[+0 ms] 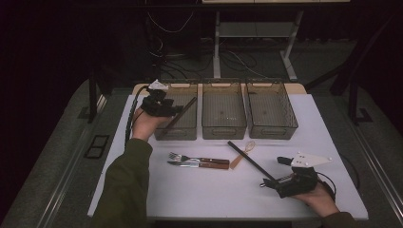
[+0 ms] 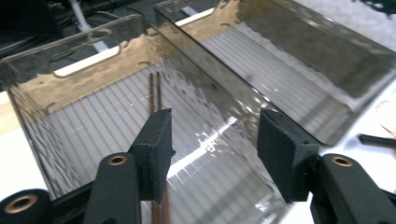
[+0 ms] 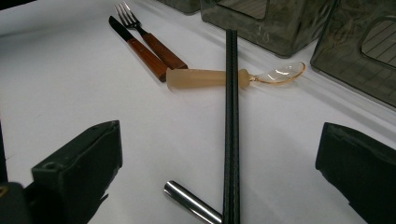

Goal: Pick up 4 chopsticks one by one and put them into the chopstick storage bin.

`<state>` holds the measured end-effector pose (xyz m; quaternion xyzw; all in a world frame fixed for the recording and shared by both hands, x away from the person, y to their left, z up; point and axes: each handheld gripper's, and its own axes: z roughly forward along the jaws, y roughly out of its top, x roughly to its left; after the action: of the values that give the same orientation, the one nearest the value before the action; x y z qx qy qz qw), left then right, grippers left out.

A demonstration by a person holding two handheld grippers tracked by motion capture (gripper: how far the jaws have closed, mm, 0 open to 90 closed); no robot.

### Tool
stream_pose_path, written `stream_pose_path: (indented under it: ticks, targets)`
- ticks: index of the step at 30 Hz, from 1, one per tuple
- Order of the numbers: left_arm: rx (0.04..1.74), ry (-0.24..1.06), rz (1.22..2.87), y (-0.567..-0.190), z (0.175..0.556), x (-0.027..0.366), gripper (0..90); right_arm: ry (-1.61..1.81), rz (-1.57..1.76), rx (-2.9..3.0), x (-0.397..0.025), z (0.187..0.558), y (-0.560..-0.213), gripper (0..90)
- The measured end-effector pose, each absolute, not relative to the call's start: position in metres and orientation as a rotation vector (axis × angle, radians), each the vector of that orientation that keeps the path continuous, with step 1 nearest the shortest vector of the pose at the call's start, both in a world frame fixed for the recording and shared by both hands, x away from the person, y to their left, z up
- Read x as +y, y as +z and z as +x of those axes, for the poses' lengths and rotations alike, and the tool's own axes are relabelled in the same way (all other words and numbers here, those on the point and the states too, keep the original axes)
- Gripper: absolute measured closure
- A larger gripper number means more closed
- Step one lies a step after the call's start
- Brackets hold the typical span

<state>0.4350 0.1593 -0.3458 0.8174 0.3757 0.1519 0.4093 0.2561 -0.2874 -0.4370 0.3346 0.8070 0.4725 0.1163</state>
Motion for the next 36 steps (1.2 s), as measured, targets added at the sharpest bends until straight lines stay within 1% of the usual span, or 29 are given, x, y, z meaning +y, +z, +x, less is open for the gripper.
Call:
stream_pose_path:
  ticks: [3,10,18,23,26,33,36]
  targets:
    - [0.930,0.368,2.058,-0.349,0.424,0.160,40.1,1.383,0.980,2.363,-0.287,0.256,-0.437,0.8]
    - [0.888,0.354,2.070,-0.360,0.398,0.163,37.6,1.379,0.982,2.365,-0.287,0.256,-0.437,0.8]
    - [0.884,0.348,2.031,-0.373,0.371,0.168,28.9,1.378,0.981,2.365,-0.287,0.256,-0.437,0.8]
    - [0.864,0.345,2.036,-0.381,0.355,0.170,22.8,1.377,0.984,2.364,-0.287,0.256,-0.438,0.8]
    - [0.849,0.346,2.036,-0.386,0.344,0.170,17.1,1.377,0.984,2.364,-0.287,0.256,-0.438,0.8]
    - [0.799,0.337,2.039,-0.400,0.321,0.167,8.9,1.378,0.986,2.362,-0.287,0.256,-0.438,0.8]
    - [0.796,0.336,2.038,-0.406,0.312,0.168,2.5,1.378,0.986,2.361,-0.287,0.256,-0.438,0.8]
